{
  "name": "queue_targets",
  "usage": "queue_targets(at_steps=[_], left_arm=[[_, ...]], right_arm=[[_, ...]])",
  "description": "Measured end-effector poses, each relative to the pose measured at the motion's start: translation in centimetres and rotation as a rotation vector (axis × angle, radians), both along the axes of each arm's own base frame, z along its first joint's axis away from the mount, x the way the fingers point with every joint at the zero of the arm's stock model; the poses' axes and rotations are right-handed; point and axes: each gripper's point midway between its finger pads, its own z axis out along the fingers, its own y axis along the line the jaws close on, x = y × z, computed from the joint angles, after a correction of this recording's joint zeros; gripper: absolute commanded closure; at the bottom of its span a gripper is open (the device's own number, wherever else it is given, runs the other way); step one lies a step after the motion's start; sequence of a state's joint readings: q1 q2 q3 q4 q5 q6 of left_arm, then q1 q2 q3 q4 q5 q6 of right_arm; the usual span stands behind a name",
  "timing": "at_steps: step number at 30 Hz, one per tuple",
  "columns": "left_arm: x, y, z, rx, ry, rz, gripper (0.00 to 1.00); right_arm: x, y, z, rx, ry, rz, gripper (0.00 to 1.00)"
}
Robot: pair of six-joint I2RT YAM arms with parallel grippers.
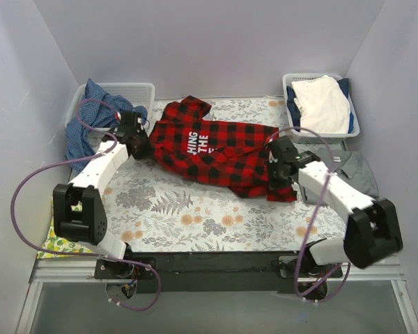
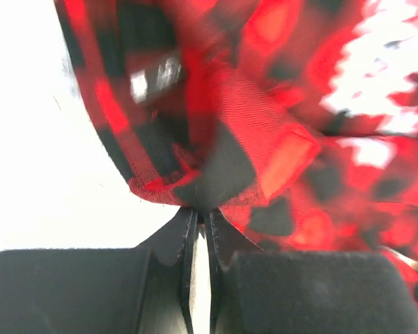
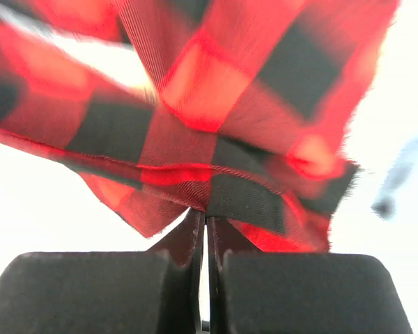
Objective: Fold and stack the long sleeve shirts
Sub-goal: Flatten the shirt out
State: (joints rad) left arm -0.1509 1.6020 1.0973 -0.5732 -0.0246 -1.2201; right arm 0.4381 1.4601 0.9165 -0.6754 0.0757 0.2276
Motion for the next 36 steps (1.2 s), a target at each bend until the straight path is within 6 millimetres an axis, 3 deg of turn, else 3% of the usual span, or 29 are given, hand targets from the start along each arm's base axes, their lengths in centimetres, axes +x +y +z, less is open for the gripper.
queue_targets(at_steps=[1, 2, 3, 4, 5, 7, 9, 12, 18, 22, 25, 27, 28, 29, 31, 33, 36], left_arm=[[1.2, 0.0, 3.3, 0.01, -0.074, -0.016, 1.0], [2.8, 0.0, 8.5, 0.014, -0.197, -0.03, 1.0], [4.3, 0.0, 17.4, 0.01, -0.424, -0.041, 1.0], [4.2, 0.3, 22.0, 0.015, -0.525, -0.039, 1.0], [4.3, 0.3, 25.3, 0.013, -0.605, -0.04, 1.0], [4.5, 0.1, 29.1, 0.001, -0.695, -0.044, 1.0], [4.6, 0.1, 29.2, 0.0, -0.698, -0.044, 1.0], [5.0, -0.1, 27.4, -0.003, -0.658, -0.043, 1.0], [4.8, 0.3, 21.7, 0.014, -0.515, -0.02, 1.0], [4.2, 0.8, 19.3, 0.033, -0.45, 0.01, 1.0], [3.8, 1.3, 18.3, 0.045, -0.421, 0.032, 1.0], [3.5, 1.5, 17.9, 0.051, -0.406, 0.048, 1.0], [3.4, 1.6, 17.8, 0.054, -0.4, 0.053, 1.0], [3.2, 1.7, 17.6, 0.053, -0.395, 0.058, 1.0], [3.0, 1.7, 17.3, 0.052, -0.385, 0.065, 1.0], [2.9, 1.7, 17.2, 0.046, -0.379, 0.074, 1.0], [2.9, 1.7, 17.2, 0.039, -0.375, 0.084, 1.0]], right_arm=[[1.0, -0.1, 2.0, 0.006, -0.084, -0.012, 0.99], [3.0, -0.3, 6.4, 0.03, -0.252, -0.039, 0.99], [5.7, -0.6, 13.4, 0.08, -0.493, -0.088, 0.99], [6.9, -1.1, 17.1, 0.096, -0.613, -0.126, 0.99], [7.8, -1.7, 19.5, 0.1, -0.693, -0.155, 0.99], [9.1, -2.3, 21.9, 0.098, -0.772, -0.178, 0.99], [10.4, -2.5, 23.2, 0.094, -0.824, -0.186, 0.99], [12.9, -2.1, 23.0, 0.089, -0.835, -0.179, 0.99], [18.0, 0.2, 18.8, 0.093, -0.76, -0.126, 0.99], [21.3, 2.3, 16.3, 0.12, -0.711, -0.075, 0.99], [24.4, 4.5, 15.6, 0.178, -0.701, -0.017, 0.96], [26.5, 6.6, 16.1, 0.244, -0.721, 0.04, 0.67], [27.5, 7.6, 16.4, 0.278, -0.731, 0.065, 0.33], [28.3, 8.4, 16.8, 0.306, -0.738, 0.088, 0.12], [29.8, 9.8, 17.8, 0.349, -0.762, 0.128, 0.01], [30.9, 10.5, 18.7, 0.369, -0.784, 0.145, 0.01], [30.1, 10.3, 18.1, 0.361, -0.763, 0.145, 0.02]])
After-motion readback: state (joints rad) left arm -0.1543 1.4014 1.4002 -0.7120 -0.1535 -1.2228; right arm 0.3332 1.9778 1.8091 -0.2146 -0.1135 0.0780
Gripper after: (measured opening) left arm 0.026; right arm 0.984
